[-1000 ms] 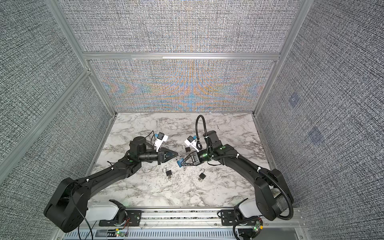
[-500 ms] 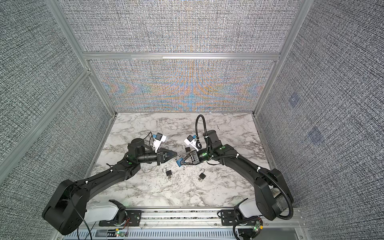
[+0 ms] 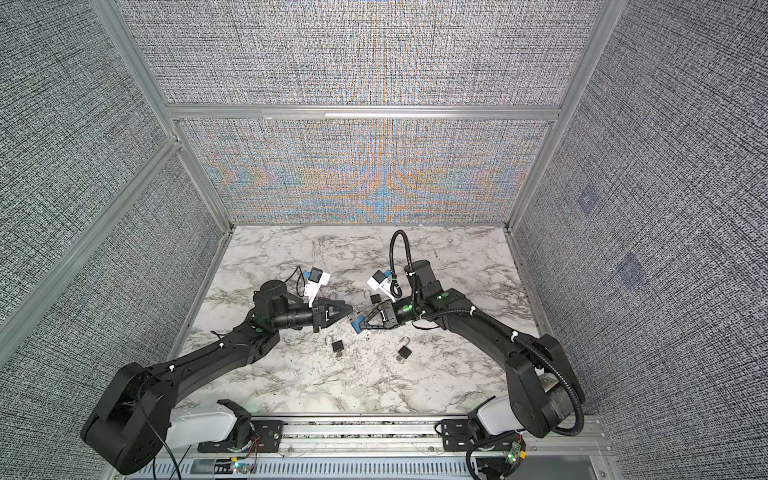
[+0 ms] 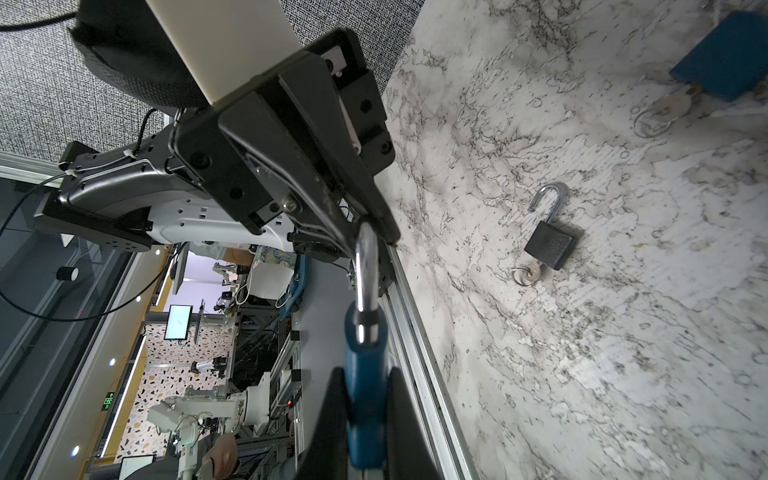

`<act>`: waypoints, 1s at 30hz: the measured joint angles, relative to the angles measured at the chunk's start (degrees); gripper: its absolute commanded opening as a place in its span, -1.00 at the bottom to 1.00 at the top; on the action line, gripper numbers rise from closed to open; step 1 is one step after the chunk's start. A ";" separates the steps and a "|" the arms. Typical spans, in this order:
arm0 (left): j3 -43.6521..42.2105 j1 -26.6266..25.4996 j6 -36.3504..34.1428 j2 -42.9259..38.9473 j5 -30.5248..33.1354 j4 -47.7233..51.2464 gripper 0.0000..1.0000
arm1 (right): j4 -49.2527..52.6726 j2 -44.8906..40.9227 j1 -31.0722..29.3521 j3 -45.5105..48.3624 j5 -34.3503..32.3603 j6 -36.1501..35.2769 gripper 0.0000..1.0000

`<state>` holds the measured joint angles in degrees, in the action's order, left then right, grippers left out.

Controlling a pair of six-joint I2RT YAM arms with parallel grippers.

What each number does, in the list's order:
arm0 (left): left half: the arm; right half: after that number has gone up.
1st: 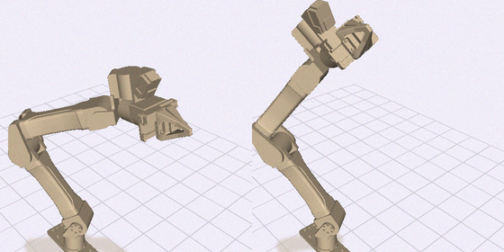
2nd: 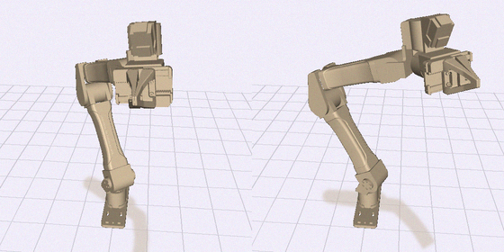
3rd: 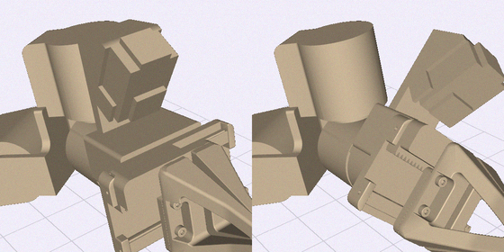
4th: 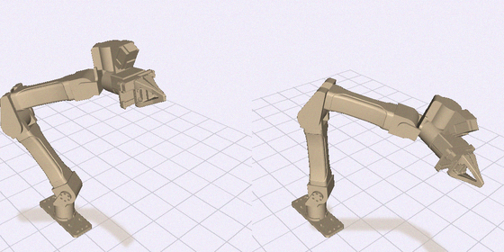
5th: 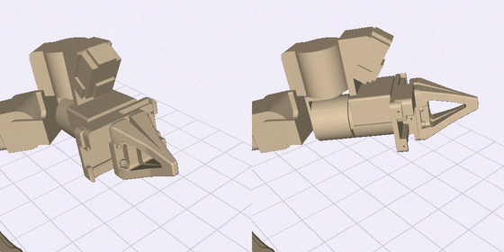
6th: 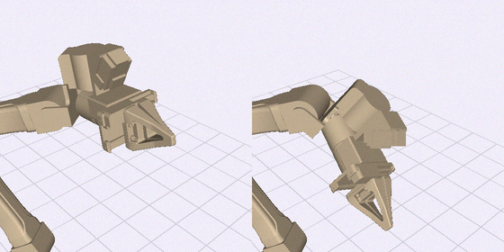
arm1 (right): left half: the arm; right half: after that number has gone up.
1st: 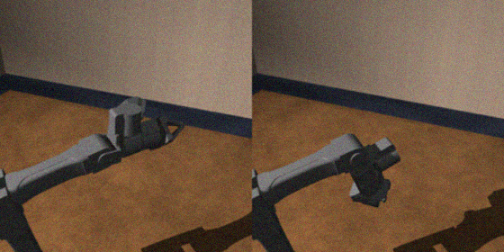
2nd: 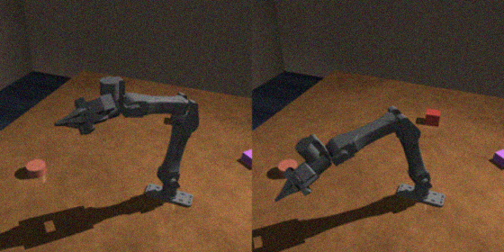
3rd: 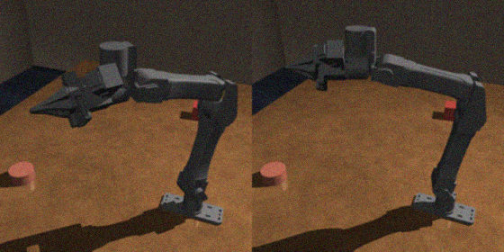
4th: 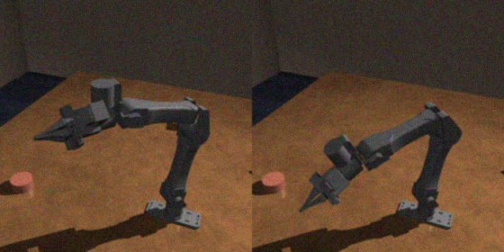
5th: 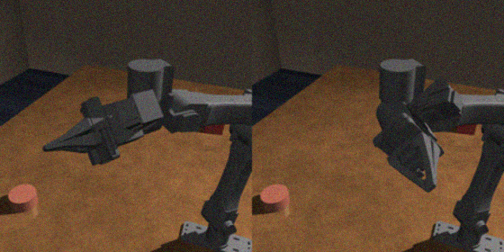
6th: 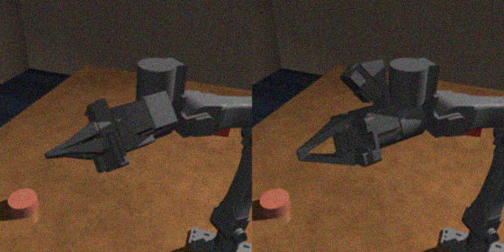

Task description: Lock with the key

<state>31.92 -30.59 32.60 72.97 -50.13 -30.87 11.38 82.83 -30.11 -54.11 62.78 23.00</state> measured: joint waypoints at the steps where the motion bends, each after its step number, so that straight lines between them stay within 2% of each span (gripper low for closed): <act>1: -0.09 -0.09 0.09 0.00 0.31 -0.22 -1.00 | 0.00 0.11 0.00 0.00 0.04 0.00 -1.00; 30: -2.51 -2.03 2.32 -0.76 5.51 -2.56 -1.00 | 0.48 1.70 -0.13 -0.92 -1.07 0.39 -1.00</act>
<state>29.41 -32.62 34.92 72.20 -44.62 -33.43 11.86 84.53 -30.24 -55.02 61.71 23.40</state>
